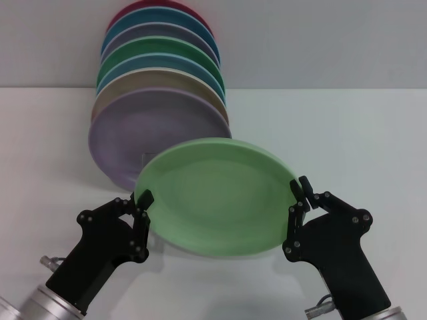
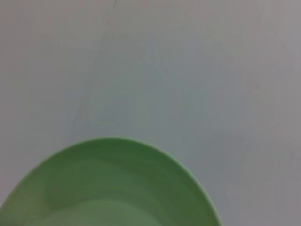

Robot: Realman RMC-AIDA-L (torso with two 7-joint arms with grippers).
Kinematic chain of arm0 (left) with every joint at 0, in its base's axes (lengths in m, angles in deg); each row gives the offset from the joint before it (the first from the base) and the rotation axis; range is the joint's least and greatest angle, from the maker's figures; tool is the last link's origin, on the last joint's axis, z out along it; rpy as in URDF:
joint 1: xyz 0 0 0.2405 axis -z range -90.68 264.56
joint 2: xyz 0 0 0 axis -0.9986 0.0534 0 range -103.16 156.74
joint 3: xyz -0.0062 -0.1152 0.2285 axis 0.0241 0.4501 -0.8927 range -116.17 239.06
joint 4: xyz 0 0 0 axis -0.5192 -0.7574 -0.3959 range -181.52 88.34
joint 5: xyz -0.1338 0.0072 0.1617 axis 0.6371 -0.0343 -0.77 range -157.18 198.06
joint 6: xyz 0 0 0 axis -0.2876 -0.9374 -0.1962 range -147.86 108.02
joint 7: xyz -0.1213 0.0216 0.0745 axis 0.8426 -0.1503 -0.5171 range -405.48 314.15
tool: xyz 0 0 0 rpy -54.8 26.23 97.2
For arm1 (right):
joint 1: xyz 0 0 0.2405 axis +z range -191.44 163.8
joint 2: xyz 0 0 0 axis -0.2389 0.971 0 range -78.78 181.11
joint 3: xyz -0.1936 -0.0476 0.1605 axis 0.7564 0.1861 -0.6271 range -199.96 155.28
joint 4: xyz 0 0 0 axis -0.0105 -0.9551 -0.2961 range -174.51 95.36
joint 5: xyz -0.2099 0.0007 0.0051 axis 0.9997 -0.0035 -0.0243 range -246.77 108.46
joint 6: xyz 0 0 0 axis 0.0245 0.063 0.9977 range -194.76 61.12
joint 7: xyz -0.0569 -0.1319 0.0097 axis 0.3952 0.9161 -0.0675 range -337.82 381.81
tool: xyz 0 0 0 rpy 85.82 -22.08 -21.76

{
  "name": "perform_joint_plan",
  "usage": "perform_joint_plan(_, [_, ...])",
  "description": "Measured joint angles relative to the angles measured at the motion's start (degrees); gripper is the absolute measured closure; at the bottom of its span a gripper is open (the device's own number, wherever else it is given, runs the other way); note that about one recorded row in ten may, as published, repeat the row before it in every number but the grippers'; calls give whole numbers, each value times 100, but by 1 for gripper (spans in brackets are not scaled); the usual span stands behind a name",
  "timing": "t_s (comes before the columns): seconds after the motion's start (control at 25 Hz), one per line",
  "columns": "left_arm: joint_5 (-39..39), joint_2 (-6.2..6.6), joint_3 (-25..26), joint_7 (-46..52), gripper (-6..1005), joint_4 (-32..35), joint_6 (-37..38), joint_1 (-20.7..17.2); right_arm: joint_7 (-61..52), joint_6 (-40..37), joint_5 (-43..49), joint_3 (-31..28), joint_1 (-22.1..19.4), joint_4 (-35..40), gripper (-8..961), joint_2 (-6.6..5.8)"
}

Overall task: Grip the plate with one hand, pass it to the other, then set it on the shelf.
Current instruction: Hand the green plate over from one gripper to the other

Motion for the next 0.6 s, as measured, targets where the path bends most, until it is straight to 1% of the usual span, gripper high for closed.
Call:
perform_joint_plan(0.24, [1,8,9,-3,949,1,10,0,-10,20,1,5,16,0,931,0])
perform_joint_plan(0.44, [0,6,20,-27,950,5,45,-12,-10,2,110,121,83,14,925,-14])
perform_joint_plan(0.6, [6,6,32,-209,951,-29,144,-55,-20,-4,193,150,119,52,872,-19])
